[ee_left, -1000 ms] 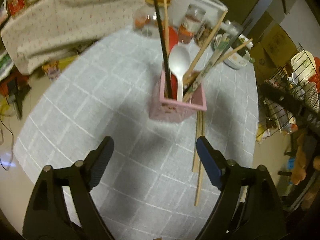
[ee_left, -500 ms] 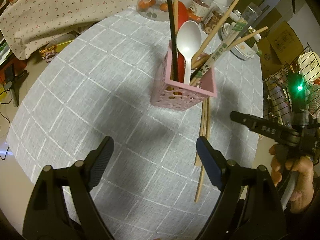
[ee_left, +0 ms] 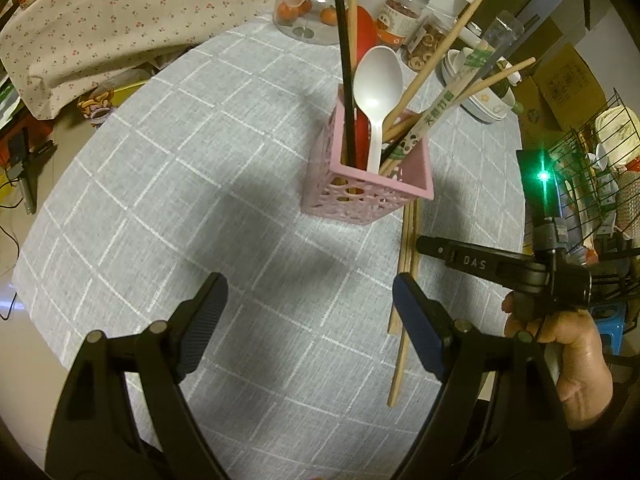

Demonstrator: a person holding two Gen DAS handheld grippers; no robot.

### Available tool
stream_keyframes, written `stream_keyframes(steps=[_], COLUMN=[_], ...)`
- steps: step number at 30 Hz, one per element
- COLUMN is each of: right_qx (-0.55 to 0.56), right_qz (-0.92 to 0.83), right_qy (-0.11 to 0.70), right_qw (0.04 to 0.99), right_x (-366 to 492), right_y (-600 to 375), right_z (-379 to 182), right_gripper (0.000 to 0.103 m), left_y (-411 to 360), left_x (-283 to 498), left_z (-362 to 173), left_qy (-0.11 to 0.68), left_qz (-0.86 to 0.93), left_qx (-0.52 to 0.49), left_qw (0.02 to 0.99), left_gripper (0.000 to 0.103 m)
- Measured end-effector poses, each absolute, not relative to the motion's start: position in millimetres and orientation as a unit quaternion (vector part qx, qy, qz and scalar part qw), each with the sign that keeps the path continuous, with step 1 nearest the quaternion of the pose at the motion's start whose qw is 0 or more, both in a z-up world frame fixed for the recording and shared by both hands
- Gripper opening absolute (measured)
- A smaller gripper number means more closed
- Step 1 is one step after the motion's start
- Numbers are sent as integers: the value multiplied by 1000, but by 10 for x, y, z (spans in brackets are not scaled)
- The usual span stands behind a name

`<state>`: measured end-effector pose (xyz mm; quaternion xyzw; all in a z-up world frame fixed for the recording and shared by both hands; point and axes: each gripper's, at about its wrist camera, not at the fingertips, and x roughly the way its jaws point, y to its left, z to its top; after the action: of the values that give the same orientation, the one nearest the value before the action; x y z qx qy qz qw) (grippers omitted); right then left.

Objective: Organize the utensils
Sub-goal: 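Move the right gripper down over the loose wooden chopsticks on the table, then grasp one wooden chopstick with the right gripper while the left moves to the other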

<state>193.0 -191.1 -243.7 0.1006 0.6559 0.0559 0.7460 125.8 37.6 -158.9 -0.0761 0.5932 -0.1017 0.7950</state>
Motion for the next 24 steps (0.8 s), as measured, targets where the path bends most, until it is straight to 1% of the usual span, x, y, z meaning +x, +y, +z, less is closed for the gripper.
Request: stream_keyframes(steps=[5,7,9,13,14,16,20,24], right_qx=[76,60,45,-8,-5,29,77,76], right_qz=[53,40,35,39,44,58,76,83], right_qy=[659,661,663,656,654,652,636,611], right_qw=[747,747,746,753,755,756,764,783], right_x=[1952,1945,1913,1844,1836,1833,1763,1599], right_y=[-1817,-1781,-1734,-1561,-1571,-1677,-1954,-2179], right_z=[-2472,-2477,-2490,-2505,-2506,-2505,-2382,-2126], right_gripper=[20,13,10,11,11,6,6,6], left_y=[386,385,374,336,324,288,205,54], left_x=[1265,1267,1260,1231,1221,1188,1078,952], left_z=[-1578,-1574,-1573,-1566,-1565,-1553,-1490,-1423], left_qy=[593,593,593,590,590,588,573,555], left_qz=[-103,-103,-105,-109,-111,-117,-131,-149], left_qx=[-76,-76,-74,-66,-65,-60,-34,3], left_qw=[795,795,795,797,797,798,808,819], left_gripper=[84,84,84,84,84,84,84,84])
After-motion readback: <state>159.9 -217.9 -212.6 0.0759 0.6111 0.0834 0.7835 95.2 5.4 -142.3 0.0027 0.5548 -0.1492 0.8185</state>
